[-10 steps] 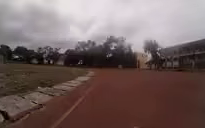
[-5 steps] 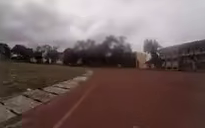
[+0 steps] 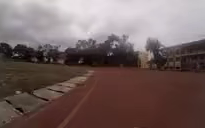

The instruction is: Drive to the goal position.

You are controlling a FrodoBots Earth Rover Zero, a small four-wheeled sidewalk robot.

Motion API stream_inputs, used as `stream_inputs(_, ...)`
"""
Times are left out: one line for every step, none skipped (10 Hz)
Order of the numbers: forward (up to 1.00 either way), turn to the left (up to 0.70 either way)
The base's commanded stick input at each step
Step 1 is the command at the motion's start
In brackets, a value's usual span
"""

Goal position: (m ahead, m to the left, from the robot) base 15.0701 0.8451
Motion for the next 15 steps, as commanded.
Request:
stream_inputs(1.00,-0.11)
stream_inputs(1.00,-0.27)
stream_inputs(1.00,-0.34)
stream_inputs(1.00,-0.40)
stream_inputs(1.00,-0.40)
stream_inputs(1.00,0.00)
stream_inputs(1.00,0.00)
stream_inputs(1.00,0.00)
stream_inputs(1.00,0.00)
stream_inputs(1.00,0.00)
stream_inputs(1.00,0.00)
stream_inputs(1.00,0.00)
stream_inputs(1.00,0.00)
stream_inputs(1.00,0.00)
stream_inputs(1.00,0.00)
